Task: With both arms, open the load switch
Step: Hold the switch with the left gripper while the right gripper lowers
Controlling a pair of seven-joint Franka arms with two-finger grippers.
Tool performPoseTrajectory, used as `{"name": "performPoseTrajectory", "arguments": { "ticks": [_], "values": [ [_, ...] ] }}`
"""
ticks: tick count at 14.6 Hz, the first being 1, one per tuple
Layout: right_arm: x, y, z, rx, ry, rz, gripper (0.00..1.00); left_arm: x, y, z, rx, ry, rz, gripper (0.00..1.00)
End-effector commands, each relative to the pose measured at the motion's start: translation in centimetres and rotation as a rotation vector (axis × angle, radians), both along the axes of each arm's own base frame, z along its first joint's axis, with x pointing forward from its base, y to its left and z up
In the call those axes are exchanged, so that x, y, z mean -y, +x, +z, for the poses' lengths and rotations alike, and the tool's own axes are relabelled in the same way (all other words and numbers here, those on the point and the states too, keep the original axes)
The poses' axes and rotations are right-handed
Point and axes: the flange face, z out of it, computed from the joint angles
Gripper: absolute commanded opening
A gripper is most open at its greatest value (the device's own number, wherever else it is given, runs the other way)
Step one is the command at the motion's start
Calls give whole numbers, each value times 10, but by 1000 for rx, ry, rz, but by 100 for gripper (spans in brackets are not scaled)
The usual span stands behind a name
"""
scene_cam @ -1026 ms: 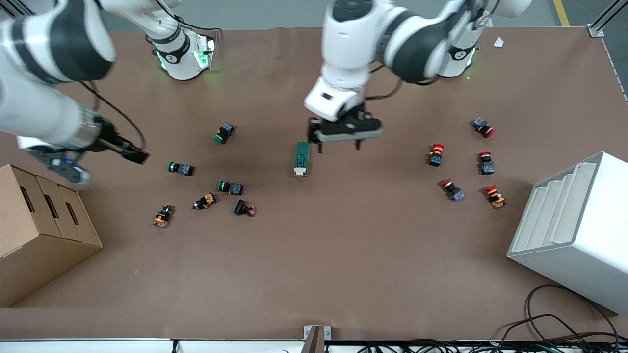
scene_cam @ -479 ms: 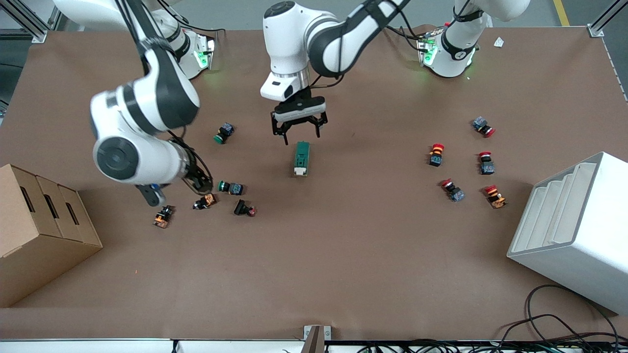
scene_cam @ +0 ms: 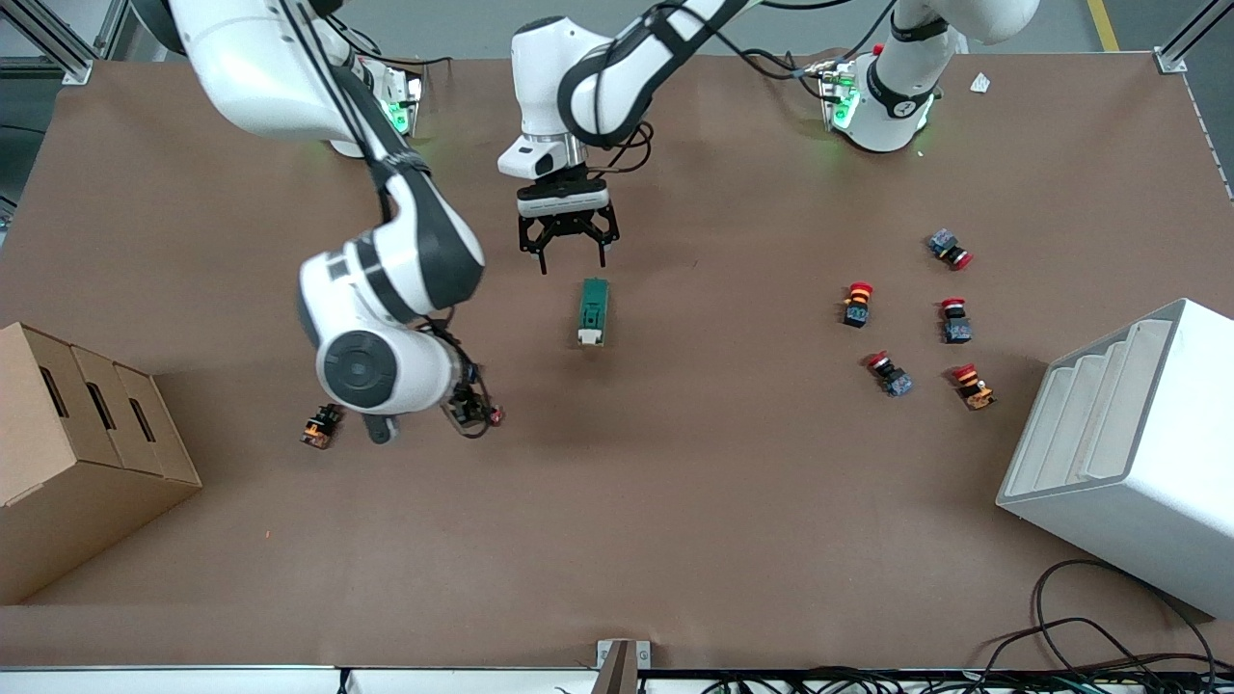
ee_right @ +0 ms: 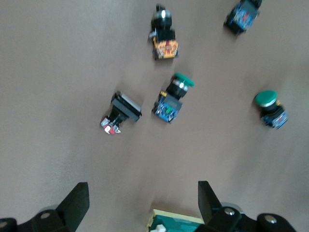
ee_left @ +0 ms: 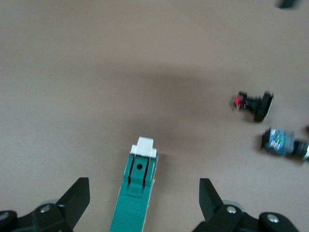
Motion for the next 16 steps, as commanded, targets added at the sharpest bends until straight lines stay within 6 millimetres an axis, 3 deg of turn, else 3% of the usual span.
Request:
{"name": "performPoseTrajectory", "arguments": {
  "ticks": [1, 4, 7, 16],
  "values": [
    [-32, -6, -32, -18, -23, -37, 100, 7, -20, -45, 72, 19, -26, 100],
    [-69, -14, -65, -12, -40, -146, 100, -5, -44, -81, 158, 3, -28, 100],
    [-84, -23, -84, -72, -28, -307, 100, -19, -68, -105, 205, -16, -45, 100],
    [-128, -68, -130, -220, -14, -319, 100, -39, -75, -167, 412, 23, -15, 99]
  ]
}}
